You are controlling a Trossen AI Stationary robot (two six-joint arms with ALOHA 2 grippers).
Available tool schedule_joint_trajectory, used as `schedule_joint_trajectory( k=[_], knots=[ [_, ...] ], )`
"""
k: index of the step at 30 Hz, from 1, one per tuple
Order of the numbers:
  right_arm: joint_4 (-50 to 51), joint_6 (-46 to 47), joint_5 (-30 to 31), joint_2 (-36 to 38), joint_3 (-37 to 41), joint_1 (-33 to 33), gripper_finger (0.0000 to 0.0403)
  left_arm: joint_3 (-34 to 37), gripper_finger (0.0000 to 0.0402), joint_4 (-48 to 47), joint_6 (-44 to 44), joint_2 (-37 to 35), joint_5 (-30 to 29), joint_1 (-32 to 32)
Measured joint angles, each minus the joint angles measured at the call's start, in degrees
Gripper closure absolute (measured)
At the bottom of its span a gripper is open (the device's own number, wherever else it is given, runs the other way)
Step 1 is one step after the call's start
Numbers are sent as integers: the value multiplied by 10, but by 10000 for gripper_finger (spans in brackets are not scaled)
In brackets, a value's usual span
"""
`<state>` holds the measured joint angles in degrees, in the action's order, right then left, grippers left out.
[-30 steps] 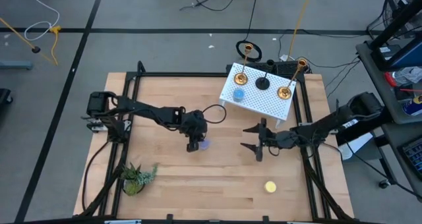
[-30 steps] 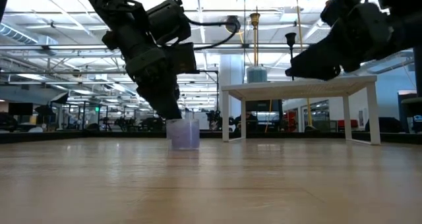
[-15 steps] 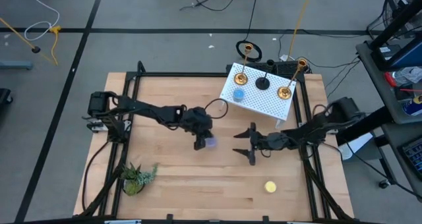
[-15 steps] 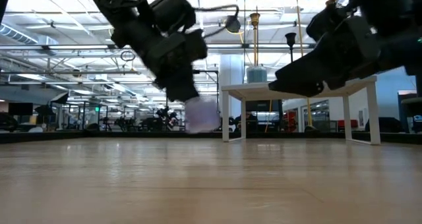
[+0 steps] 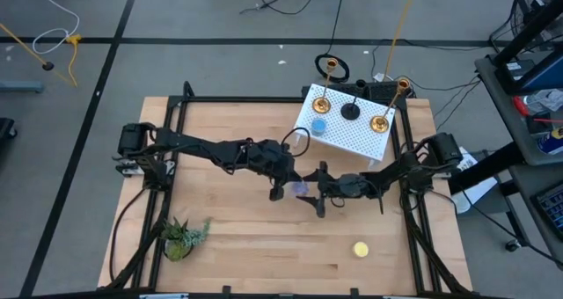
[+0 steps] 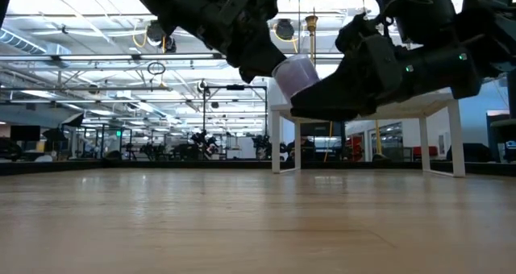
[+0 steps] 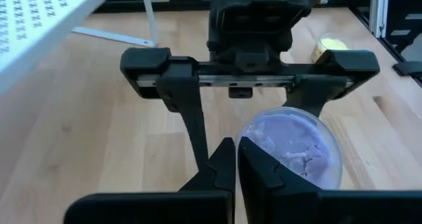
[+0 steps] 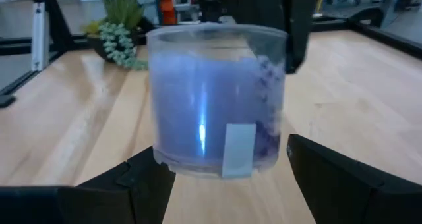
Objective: Pick & Place candle stick holders
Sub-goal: Put the purple scented candle on the shelf aligned with the blue scented candle
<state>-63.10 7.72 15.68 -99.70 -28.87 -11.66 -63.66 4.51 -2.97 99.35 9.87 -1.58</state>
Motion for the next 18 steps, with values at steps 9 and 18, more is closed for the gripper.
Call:
schedule_joint_trajectory(
  k=[9,18],
  knots=[
    [-18,-12,-10,0,-8,1,124,-3,397,1,3,0,-8,1],
    [-23,10,-49,1,-9,1,124,-3,397,2,-10,0,-25,2]
  ],
)
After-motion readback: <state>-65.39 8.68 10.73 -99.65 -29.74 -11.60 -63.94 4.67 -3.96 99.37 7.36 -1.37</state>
